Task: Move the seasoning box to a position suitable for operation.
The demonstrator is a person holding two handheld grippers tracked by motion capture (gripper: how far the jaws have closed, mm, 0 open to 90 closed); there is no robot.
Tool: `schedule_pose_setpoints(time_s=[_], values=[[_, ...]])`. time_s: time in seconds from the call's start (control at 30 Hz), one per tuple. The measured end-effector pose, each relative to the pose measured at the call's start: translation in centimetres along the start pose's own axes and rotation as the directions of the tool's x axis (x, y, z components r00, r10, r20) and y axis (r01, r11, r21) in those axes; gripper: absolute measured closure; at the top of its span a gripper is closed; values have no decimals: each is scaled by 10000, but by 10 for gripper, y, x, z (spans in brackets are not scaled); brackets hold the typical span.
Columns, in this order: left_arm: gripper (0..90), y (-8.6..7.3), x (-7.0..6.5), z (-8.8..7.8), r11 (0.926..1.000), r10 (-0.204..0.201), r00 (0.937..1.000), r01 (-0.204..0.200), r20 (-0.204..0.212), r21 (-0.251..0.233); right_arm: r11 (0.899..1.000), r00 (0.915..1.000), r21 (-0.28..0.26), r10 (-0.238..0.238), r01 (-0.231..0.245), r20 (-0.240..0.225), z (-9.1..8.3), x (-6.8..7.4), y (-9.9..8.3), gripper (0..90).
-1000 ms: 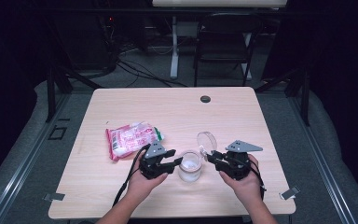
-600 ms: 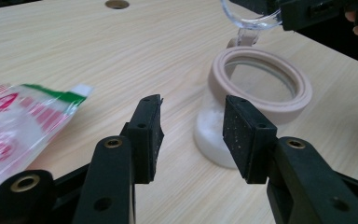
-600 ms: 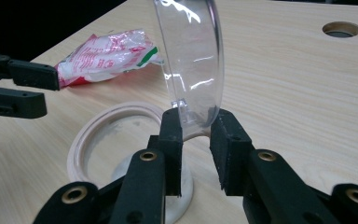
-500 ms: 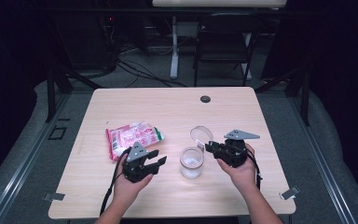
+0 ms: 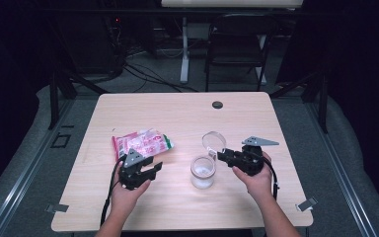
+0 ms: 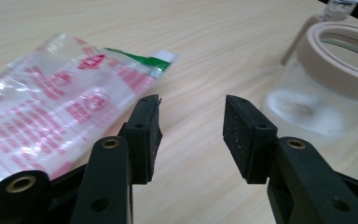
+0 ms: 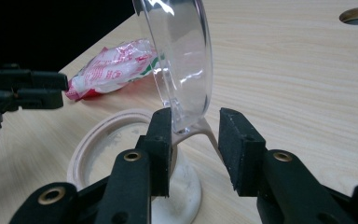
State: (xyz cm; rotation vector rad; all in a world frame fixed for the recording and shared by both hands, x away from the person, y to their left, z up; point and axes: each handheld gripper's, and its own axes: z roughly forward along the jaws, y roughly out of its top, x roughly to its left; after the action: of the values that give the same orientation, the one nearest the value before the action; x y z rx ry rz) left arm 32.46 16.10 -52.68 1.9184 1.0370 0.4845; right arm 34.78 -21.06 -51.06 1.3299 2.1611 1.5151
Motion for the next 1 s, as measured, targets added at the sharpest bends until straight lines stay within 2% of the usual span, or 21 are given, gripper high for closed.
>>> schedule_pose_setpoints(time_s=[0.07, 0.1, 0.13, 0.17, 0.27, 0.33, 0.4, 0.43, 0.47, 0.5, 0.6, 0.63, 0.67, 0.73, 0.77, 0.83, 0.87, 0.9, 0.93, 0.97, 1.0], values=[[547, 1, 1, 0, 9999, 114, 9998, -114, -138, -7, 10000, 9999, -33, 51, -51, -129, 0, 1, -4, 643], [535, 3, 6, -2, 9993, 337, 9987, -342, -382, -119, 9999, 9999, 102, -116, 117, -76, 0, 3, -5, 640], [523, 3, 6, -2, 9993, 337, 9987, -342, -382, -119, 9992, 9994, 199, -334, 332, 61, 0, 6, -6, 638], [508, 4, 11, -3, 9989, 448, 9971, -454, -615, -85, 9982, 9983, 223, -560, 557, 130, -1, 7, -7, 636], [485, 6, 16, -3, 9988, 471, 9955, -479, -825, -80, 9966, 9970, 329, -760, 755, 137, -4, 8, -8, 626], [472, 8, 19, -4, 9987, 507, 9951, -515, -851, -69, 9979, 9979, 147, -635, 633, 162, -7, 8, -9, 620], [464, 10, 21, -2, 9969, 791, 9931, -792, -867, 30, 9981, 9978, 139, -600, 597, 265, -11, 7, -9, 616], [461, 11, 20, -1, 9946, 1039, 9900, -1032, -954, 119, 9991, 9986, -72, -419, 421, 319, -15, 6, -10, 608], [459, 11, 20, -1, 9946, 1039, 9900, -1032, -954, 119, 9991, 9986, -72, -419, 421, 319, -15, 6, -10, 608], [458, 13, 19, 0, 9913, 1306, 9856, -1283, -1078, 282, 9988, 9980, -84, -484, 488, 402, -18, 6, -11, 604], [459, 13, 18, 4, 9892, 1427, 9841, -1381, -1055, 497, 9983, 9970, -94, -570, 575, 529, -21, 7, -12, 597], [461, 12, 17, 10, 9855, 1608, 9803, -1531, -1147, 733, 9978, 9958, -137, -641, 651, 649, -22, 8, -13, 589], [462, 12, 17, 10, 9855, 1608, 9803, -1531, -1147, 733, 9978, 9958, -137, -641, 651, 649, -22, 8, -13, 589], [461, 10, 16, 17, 9796, 1877, 9739, -1762, -1273, 964, 9970, 9942, -145, -746, 760, 777, -23, 11, -15, 584], [462, 8, 16, 24, 9730, 2120, 9690, -1971, -1271, 1198, 9955, 9919, -80, -935, 946, 863, -25, 12, -16, 580], [462, 7, 16, 27, 9716, 2156, 9685, -1999, -1250, 1265, 9957, 9920, -176, -885, 904, 903, -25, 13, -18, 577], [462, 5, 15, 34, 9648, 2414, 9609, -2226, -1355, 1403, 9953, 9909, -91, -948, 961, 959, -26, 12, -19, 576], [463, 5, 15, 34, 9648, 2414, 9609, -2226, -1355, 1403, 9953, 9909, -91, -948, 961, 959, -26, 12, -19, 576], [462, 4, 14, 39, 9536, 2774, 9498, -2539, -1447, 1619, 9952, 9903, -82, -965, 978, 1001, -27, 12, -20, 574], [462, 3, 13, 45, 9472, 2977, 9424, -2717, -1522, 1702, 9954, 9900, -128, -936, 955, 1056, -28, 12, -21, 572], [462, 3, 13, 45, 9472, 2977, 9424, -2717, -1522, 1702, 9954, 9900, -128, -936, 955, 1056, -28, 12, -21, 572]])
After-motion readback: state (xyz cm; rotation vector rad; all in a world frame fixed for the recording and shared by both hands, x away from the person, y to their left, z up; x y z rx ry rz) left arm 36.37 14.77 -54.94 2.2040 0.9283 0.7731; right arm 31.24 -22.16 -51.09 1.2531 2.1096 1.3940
